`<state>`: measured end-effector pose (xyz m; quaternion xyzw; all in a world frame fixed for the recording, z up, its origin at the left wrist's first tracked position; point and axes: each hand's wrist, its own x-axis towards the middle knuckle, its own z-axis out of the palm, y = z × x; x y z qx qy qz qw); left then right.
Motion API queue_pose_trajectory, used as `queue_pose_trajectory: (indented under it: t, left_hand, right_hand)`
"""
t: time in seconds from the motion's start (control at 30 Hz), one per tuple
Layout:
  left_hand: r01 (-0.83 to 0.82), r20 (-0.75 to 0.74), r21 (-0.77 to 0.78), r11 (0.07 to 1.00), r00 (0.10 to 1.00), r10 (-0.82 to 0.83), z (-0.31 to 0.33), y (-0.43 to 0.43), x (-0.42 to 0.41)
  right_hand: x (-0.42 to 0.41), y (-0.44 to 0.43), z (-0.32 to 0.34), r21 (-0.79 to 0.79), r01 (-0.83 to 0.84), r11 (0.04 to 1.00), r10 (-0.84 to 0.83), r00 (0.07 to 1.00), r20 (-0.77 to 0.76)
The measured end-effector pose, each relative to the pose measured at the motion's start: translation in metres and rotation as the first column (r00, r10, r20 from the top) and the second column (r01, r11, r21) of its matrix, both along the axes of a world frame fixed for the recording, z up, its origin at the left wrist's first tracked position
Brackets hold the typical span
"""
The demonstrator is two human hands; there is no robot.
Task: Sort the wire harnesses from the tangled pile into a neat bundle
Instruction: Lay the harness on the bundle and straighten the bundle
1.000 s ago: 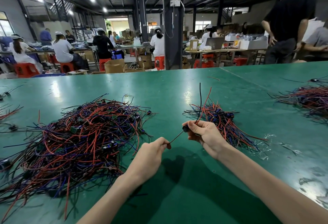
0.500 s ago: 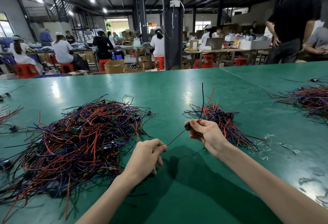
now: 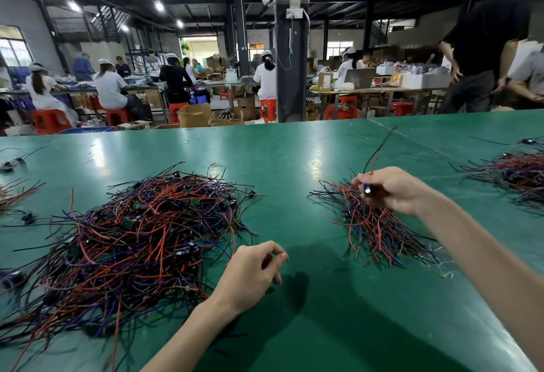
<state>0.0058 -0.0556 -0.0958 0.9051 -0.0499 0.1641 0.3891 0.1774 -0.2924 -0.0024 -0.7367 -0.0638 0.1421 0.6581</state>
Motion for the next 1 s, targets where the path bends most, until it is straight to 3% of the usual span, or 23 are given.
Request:
queue_pose_trajectory:
  t: [0.1,0.23,0.37,0.53,0.6,0.73,0.93,1.0]
  left_hand:
    - [0.001,0.013,0.013,1.0,1.0,-0.001,-0.001,-0.001,0.0]
    - [-0.003,0.034,-0.031,1.0,0.999,0.004,0.0,-0.002,-0.001]
    - [-0.01,0.048,-0.037,0.999,0.999,0.011,0.0,-0.001,-0.001]
    - [-0.011,0.042,-0.044,0.999,0.999,0.013,-0.003,0.001,0.0]
    - [-0.014,0.038,-0.036,0.999,0.999,0.015,-0.004,0.0,0.001]
    - [-0.004,0.017,-0.005,1.0,1.0,0.004,-0.006,-0.002,0.001]
    - [-0.008,0.063,0.008,1.0,0.998,0.008,-0.001,-0.001,-0.002]
    - [-0.019,0.111,0.015,1.0,0.994,0.017,0.004,-0.002,-0.004]
  right_hand:
    - [0.026,-0.009,0.004,-0.37,0.027,0.929,-0.002,0.998,0.069]
    - [0.048,-0.004,-0.012,-0.662,0.184,0.727,-0.046,0.975,0.219]
    - [0.055,0.004,-0.027,-0.698,0.332,0.634,-0.039,0.915,0.401]
    - [0.047,0.012,-0.04,-0.618,0.548,0.563,-0.077,0.78,0.621]
    - [0.04,0.017,-0.049,-0.645,0.577,0.501,0.014,0.74,0.672]
    - [0.031,0.023,-0.077,-0.879,0.374,0.296,0.266,0.851,0.452]
    - [0.028,0.023,-0.081,-0.894,0.317,0.316,0.24,0.885,0.398]
    - [0.019,0.028,-0.081,-0.865,0.38,0.327,0.249,0.849,0.467]
